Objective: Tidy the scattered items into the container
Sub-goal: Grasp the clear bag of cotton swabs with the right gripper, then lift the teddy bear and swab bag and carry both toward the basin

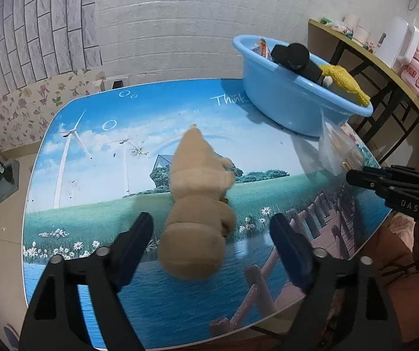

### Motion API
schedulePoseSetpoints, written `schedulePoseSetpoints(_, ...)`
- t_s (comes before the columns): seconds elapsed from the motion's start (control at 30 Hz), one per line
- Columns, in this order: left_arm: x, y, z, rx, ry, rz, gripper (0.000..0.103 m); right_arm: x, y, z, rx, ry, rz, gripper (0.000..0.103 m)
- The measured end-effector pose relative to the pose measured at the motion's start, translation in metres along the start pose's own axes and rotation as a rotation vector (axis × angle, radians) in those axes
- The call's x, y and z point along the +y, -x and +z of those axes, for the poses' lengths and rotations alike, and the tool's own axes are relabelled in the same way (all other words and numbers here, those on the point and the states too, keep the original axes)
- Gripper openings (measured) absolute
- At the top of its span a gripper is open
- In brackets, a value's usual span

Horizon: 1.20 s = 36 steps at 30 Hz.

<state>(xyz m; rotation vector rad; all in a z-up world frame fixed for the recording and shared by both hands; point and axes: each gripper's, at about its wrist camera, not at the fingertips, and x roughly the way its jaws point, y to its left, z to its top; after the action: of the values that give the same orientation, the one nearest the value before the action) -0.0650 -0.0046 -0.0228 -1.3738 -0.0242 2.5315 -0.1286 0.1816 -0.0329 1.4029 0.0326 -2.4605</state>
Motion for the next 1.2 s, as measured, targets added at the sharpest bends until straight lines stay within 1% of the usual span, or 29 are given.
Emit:
schedulePoseSetpoints(0.1, -0.002, -0.002, 0.000, 0.002, -0.018, 0.017, 0.088, -0.002, 0.000, 0.000, -0.007, -0.012, 0.006, 0.019)
schedulePoseSetpoints(0.17, -0.002, -0.003, 0.000, 0.000, -0.025, 0.036, 0.089, -0.004, 0.000, 0.001, -0.009, -0.010, 0.002, 0.024)
schedulePoseSetpoints(0.23, 0.000, -0.006, 0.000, 0.006, -0.019, 0.047, 0.091, -0.014, 0.005, -0.008, -0.012, -0.003, 0.004, 0.034)
schedulePoseSetpoints(0.27, 0.001, -0.007, 0.001, 0.008, -0.017, 0.050, 0.093, -0.017, 0.007, -0.010, -0.016, 0.002, 0.004, 0.037)
schedulePoseSetpoints(0.33, 0.005, -0.009, 0.001, 0.021, -0.010, 0.058, 0.100, -0.015, 0.007, -0.010, -0.024, 0.007, 0.008, 0.048)
schedulePoseSetpoints(0.4, 0.006, -0.010, 0.002, 0.030, -0.011, 0.059, 0.100, -0.014, 0.008, -0.011, -0.027, 0.011, 0.022, 0.054)
schedulePoseSetpoints(0.57, 0.011, -0.013, 0.002, 0.025, -0.013, 0.075, 0.103, -0.025, 0.014, -0.016, -0.055, 0.012, 0.010, 0.062)
schedulePoseSetpoints(0.63, 0.012, -0.018, 0.001, 0.034, -0.016, 0.082, 0.103, -0.025, 0.013, -0.014, -0.075, 0.005, 0.004, 0.070)
schedulePoseSetpoints(0.73, 0.015, -0.024, 0.001, 0.056, -0.011, 0.068, 0.103, -0.024, 0.009, -0.009, -0.087, 0.001, 0.006, 0.072)
schedulePoseSetpoints(0.87, 0.019, -0.029, 0.001, 0.061, 0.009, 0.057, 0.103, -0.024, 0.000, -0.004, -0.075, -0.003, 0.004, 0.074)
schedulePoseSetpoints(0.97, 0.022, -0.032, 0.000, 0.056, 0.027, 0.048, 0.103, -0.024, -0.008, -0.002, -0.071, 0.002, -0.009, 0.074)
schedulePoseSetpoints(1.1, 0.021, -0.032, -0.001, 0.035, 0.019, 0.053, 0.103, -0.026, -0.017, -0.001, -0.065, 0.006, -0.025, 0.074)
schedulePoseSetpoints(1.2, 0.020, -0.034, -0.002, 0.014, 0.002, 0.078, 0.103, -0.029, -0.025, -0.002, -0.047, 0.001, -0.028, 0.074)
